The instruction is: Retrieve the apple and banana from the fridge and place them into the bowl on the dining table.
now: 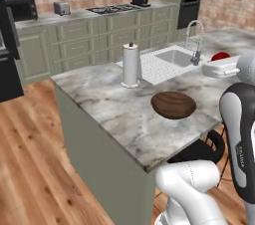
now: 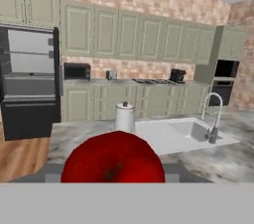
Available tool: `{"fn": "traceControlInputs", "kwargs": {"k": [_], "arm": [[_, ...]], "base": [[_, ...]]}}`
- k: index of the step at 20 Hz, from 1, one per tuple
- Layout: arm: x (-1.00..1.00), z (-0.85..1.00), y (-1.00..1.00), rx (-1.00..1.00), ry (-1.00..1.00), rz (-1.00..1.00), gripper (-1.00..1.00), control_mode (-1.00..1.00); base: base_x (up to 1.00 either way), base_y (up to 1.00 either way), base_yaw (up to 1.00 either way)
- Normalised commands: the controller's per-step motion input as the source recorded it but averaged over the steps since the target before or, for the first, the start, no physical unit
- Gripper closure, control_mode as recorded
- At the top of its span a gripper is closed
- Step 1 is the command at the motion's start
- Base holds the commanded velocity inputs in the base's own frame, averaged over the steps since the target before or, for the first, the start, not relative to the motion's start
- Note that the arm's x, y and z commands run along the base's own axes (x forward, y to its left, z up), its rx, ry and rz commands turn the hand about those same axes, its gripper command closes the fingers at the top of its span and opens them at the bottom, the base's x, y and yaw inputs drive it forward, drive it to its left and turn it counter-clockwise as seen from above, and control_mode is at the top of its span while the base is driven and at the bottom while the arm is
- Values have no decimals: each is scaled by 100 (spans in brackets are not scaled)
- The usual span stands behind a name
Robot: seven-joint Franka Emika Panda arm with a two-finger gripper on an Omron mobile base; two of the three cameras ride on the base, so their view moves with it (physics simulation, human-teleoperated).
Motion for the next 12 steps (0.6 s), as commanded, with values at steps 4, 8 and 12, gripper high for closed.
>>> {"fn": "traceControlInputs", "kwargs": {"k": [4, 8, 12], "arm": [[0, 0, 0, 0, 0, 0, 100, 100], [21, -6, -18, 2, 11, 3, 100, -100], [54, -24, -54, 3, 40, 1, 100, -100]], "base": [[41, -12, 11], [20, -12, 3], [0, 0, 0]]}}
